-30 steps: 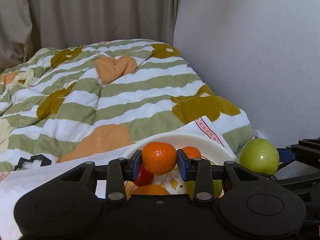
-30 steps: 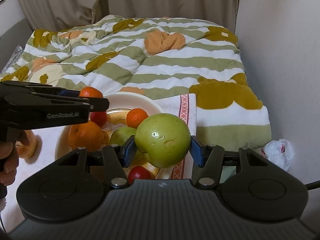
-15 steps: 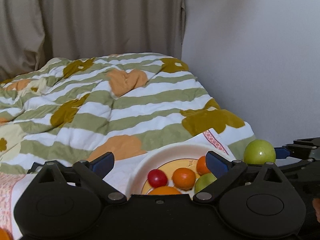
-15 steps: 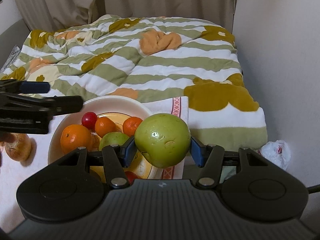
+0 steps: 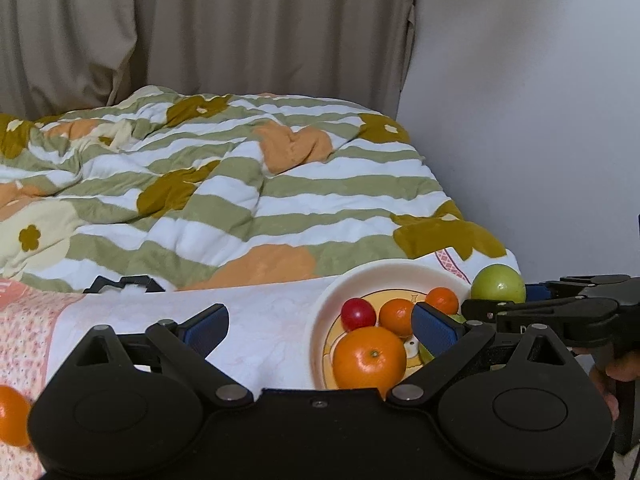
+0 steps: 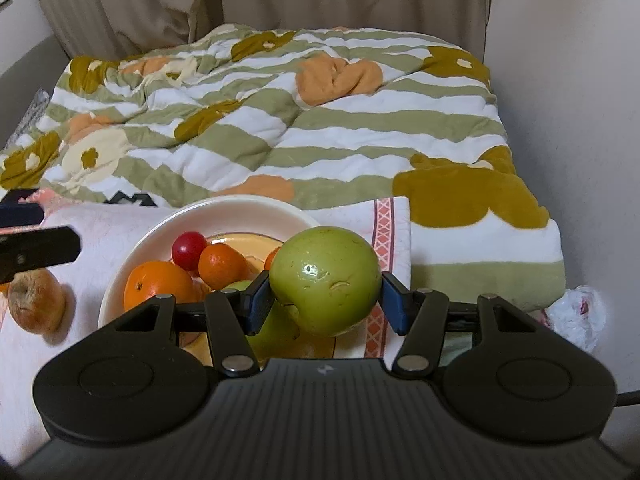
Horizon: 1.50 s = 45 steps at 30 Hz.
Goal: Organize fruits
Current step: 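Carry the mandarin and green apple into the cream bowl and release both, then move both tools back toward the large orange and red apple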
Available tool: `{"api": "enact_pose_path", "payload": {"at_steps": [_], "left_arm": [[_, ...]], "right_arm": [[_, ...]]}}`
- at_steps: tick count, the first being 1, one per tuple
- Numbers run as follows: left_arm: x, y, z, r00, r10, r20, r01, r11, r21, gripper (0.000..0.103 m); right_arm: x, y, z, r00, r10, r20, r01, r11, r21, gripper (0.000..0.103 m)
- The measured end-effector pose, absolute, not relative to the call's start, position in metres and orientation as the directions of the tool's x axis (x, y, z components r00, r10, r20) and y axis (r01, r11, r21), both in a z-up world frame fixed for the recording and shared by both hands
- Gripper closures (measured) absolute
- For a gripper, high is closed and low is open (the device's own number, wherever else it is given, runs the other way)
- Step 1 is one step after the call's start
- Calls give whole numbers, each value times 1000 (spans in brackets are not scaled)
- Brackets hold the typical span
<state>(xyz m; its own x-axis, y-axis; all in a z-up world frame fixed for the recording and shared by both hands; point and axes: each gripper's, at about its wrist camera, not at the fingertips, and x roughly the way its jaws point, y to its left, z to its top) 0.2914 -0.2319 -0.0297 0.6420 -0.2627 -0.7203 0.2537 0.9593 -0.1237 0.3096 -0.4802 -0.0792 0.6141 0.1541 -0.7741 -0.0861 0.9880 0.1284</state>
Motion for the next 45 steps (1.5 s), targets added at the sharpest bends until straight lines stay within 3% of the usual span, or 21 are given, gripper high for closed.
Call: {"api": "enact_pose_path", "payload": {"at_steps": [5, 9, 10, 31, 45], "left_arm": [[283, -227, -29, 647, -255, -718, 248, 962, -117, 3], [276, -225, -30, 646, -251, -721, 245, 963, -115, 3], [273, -225, -29, 646, -251, -721, 244, 963, -116, 3], [200, -210, 13, 732, -236, -639, 219, 970, -108, 3], [124, -150, 39, 797, -75, -599, 54, 997, -53, 3]], "right_arm": [[309, -484, -77, 629, 187, -755, -81, 981, 176, 24], [305, -482, -72, 641, 178, -747, -77, 983, 168, 1], [303, -481, -70, 647, 173, -742, -72, 984, 166, 0], [226, -475, -15, 716, 131, -686, -70, 991, 116, 0], [166, -431, 26, 749, 161, -642, -158, 985, 62, 0]]}}
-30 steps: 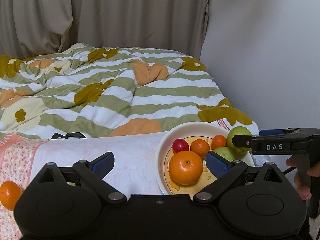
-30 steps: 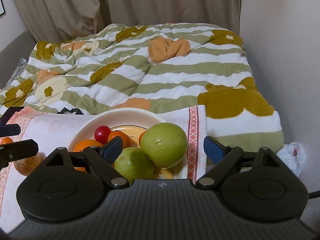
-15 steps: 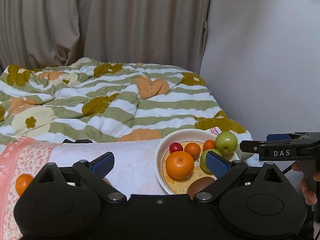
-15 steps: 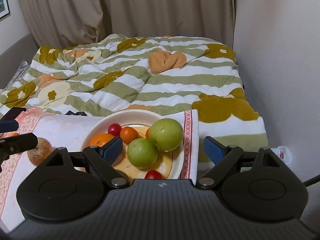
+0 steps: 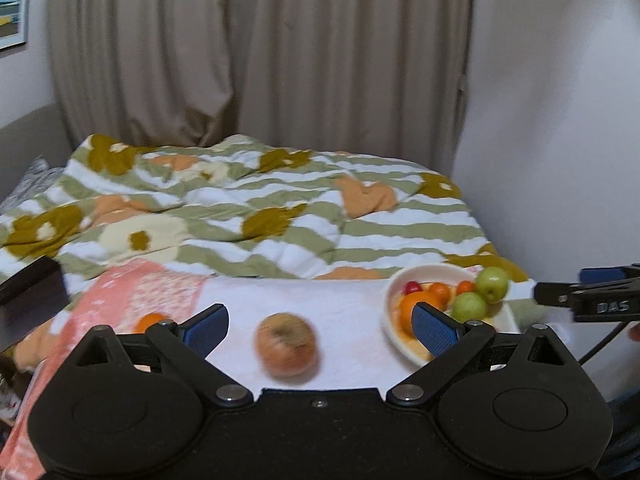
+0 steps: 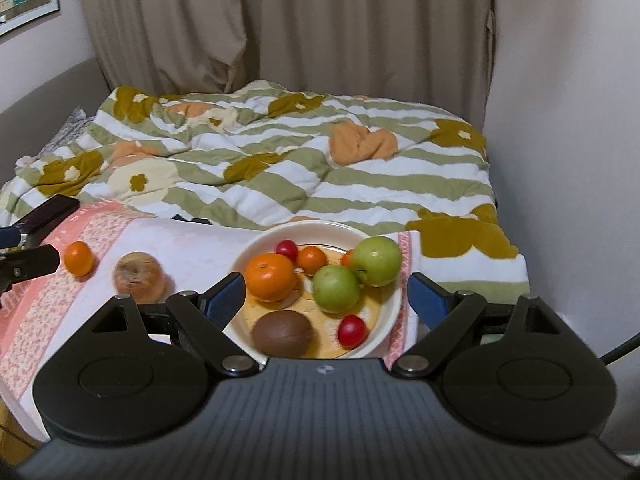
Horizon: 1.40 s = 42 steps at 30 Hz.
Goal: Organize fruits
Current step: 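Move both tools back toward the large orange and red apple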
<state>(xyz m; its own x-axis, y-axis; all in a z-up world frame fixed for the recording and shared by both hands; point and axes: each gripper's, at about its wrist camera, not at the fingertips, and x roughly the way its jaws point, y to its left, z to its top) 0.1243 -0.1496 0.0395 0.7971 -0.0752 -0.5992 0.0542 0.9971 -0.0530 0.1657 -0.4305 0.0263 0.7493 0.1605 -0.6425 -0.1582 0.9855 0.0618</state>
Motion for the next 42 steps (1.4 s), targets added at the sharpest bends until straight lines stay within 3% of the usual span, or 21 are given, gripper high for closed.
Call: {"api": "enact_pose_path", "payload": {"at_steps": [8, 23, 42], "left_arm": [[106, -81, 29, 795, -8, -607, 11, 1000, 1, 1], [145, 36, -3, 751, -125, -649, 169, 986, 6, 1], [238, 49, -74, 627, -210, -750, 268, 962, -46, 2]], "right_arm": [[142, -372, 27, 742, 144, -655, -167, 986, 27, 0], [127, -244, -6, 696, 46, -717, 11, 997, 74, 0], [229, -191, -77, 614, 84, -785, 74, 984, 163, 0]]}}
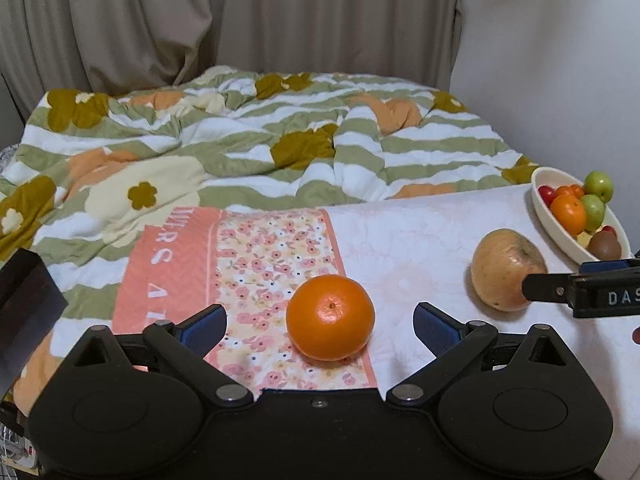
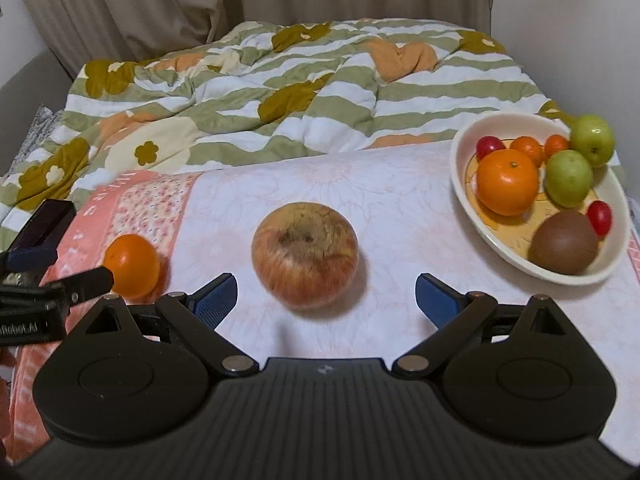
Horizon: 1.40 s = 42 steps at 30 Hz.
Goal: Organize fruits
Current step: 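Move both tools back toward the large orange and red apple, then grasp the large orange with the left tool while the right tool grasps the red apple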
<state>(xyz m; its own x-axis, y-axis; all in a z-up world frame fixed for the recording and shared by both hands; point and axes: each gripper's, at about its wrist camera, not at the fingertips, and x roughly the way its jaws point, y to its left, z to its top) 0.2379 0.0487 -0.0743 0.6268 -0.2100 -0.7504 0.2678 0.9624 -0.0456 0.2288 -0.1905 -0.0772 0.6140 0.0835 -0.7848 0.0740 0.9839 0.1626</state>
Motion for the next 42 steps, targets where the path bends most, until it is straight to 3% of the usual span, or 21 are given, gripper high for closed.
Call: {"api": "enact_pose_path", "payload": {"at_steps": [5, 9, 11, 25, 28, 42], "left_arm": [[255, 45, -92, 590, -217, -777, 272, 960, -62, 7], [263, 42, -103, 548, -223, -806, 278, 958, -76, 32], [265, 40, -107, 531, -232, -815, 281, 956, -89, 37], [253, 40, -106, 544, -208, -813, 278, 959, -59, 39], [249, 41, -106, 547, -200, -813, 264, 963, -59, 39], [214, 48, -66, 607, -225, -762, 241, 966, -93, 39]], "right_arm": [[243, -190, -91, 600, 108, -793, 81, 978, 194, 0], [249, -189, -95, 599, 119, -792, 70, 977, 199, 0], [252, -188, -98, 594, 124, -795, 67, 977, 202, 0], [263, -185, -105, 585, 156, -796, 41, 974, 221, 0], [266, -183, -108, 579, 178, -796, 19, 973, 232, 14], [238, -177, -80, 618, 167, -768, -16, 980, 201, 14]]}}
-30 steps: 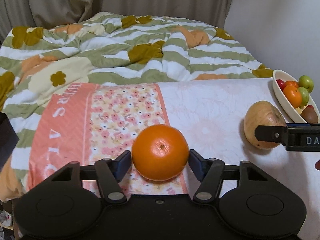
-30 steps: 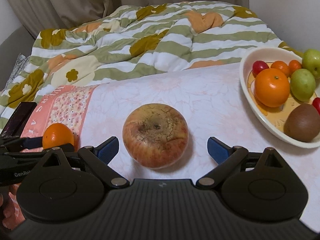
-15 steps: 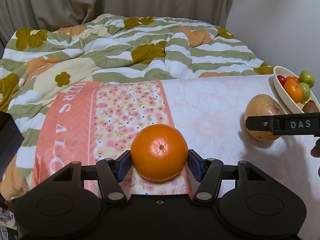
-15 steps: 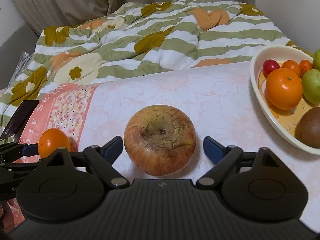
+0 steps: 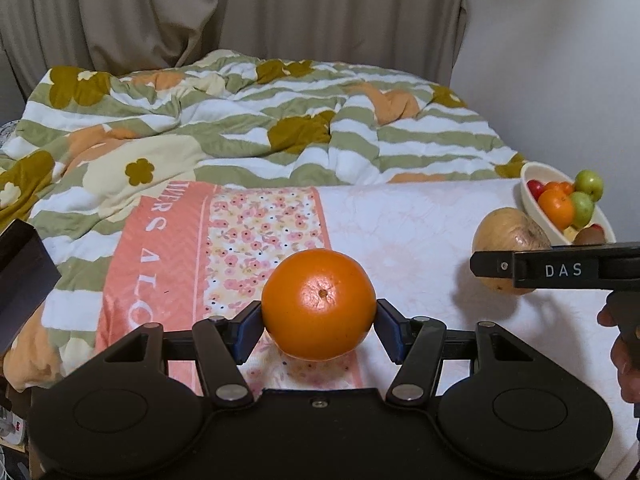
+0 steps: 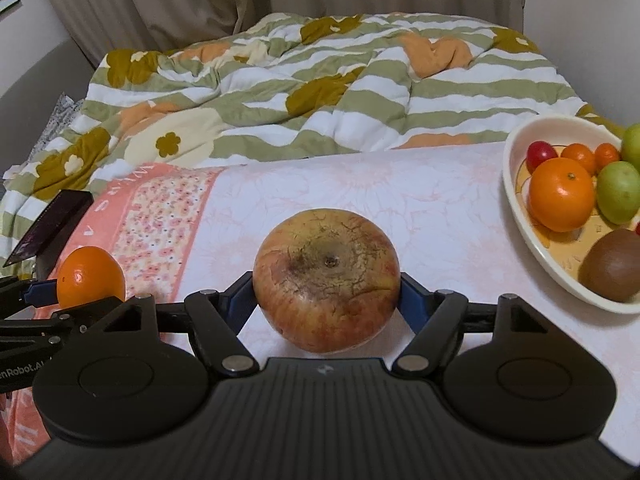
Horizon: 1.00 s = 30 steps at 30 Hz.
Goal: Organize fruits
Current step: 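Grasp the large orange with the left tool while the right tool grasps the red apple, then carry the orange and red apple into the cream bowl and release both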
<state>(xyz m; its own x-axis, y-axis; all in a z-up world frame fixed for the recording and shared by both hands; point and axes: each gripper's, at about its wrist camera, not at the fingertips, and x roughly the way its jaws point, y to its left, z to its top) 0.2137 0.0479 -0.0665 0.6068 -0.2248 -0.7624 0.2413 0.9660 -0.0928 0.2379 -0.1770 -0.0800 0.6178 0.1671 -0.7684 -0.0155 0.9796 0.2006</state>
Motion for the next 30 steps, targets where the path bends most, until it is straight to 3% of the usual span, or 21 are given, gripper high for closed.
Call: {"api": "enact_pose_path", "payload": {"at_steps": [20, 30], "left_arm": [[156, 12, 6, 678, -318, -663, 339, 935, -101, 39], [142, -50, 27, 706, -320, -632, 337, 936, -97, 39]], "right_arm": [[145, -231, -3, 711, 85, -698, 81, 976, 201, 14], [117, -302, 12, 736, 77, -672, 86, 975, 206, 14]]}}
